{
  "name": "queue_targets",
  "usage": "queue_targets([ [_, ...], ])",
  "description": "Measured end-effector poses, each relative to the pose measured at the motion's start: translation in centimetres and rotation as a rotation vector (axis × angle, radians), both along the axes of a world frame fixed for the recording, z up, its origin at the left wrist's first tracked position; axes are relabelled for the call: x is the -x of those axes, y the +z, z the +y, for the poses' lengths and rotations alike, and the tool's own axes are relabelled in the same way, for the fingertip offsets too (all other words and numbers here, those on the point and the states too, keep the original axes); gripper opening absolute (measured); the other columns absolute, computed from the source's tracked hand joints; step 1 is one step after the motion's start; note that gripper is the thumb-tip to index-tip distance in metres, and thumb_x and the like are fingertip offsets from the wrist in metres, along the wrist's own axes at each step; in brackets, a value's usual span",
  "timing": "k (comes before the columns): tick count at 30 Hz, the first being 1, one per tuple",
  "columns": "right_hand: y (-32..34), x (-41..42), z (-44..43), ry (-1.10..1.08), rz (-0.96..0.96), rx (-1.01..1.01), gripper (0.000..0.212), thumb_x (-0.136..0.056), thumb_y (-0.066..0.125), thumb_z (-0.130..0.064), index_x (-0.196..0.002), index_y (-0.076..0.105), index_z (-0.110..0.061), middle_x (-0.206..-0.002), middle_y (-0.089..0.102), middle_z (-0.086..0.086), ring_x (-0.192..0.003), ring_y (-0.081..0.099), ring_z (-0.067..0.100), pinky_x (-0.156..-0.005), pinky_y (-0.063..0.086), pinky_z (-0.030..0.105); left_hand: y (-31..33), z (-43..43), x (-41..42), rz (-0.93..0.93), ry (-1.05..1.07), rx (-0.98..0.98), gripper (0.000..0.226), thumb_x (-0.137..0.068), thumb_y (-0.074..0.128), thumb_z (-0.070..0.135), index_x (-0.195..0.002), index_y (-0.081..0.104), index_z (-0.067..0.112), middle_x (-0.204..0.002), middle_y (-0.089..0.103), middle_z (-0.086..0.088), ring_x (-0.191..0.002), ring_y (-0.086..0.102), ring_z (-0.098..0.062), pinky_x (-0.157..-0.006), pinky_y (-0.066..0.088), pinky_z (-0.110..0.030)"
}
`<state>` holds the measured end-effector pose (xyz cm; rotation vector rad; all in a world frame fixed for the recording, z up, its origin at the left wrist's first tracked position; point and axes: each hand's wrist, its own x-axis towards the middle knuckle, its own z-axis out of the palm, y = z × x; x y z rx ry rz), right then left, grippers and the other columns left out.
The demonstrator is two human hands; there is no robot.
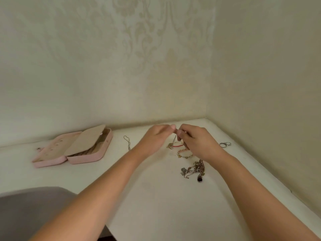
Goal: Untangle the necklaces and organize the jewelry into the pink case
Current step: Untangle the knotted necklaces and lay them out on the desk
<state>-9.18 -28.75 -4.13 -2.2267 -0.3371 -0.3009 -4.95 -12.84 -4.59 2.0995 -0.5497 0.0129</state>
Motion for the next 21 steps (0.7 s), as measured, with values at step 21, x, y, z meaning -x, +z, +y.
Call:
queue_targets([
  [21, -0.5, -0.5, -1.2, 0.127, 0.490, -0.286, 0.014, -0.092, 0.059, -0.007, -0.097, 0.070, 0.001, -0.073, 0.069, 0.006, -0.057, 0.059, 0.011, -0.059, 0.052, 0.022, -3.6, 3.9, -4.4, -0.159, 0.520, 0.227, 0.042, -0.101, 0.044, 0.026, -0.061, 0.045, 0.015, -0.057, 0.041, 0.003, -0.054, 0.039, -0.013, -0.056, 0.032, -0.020],
])
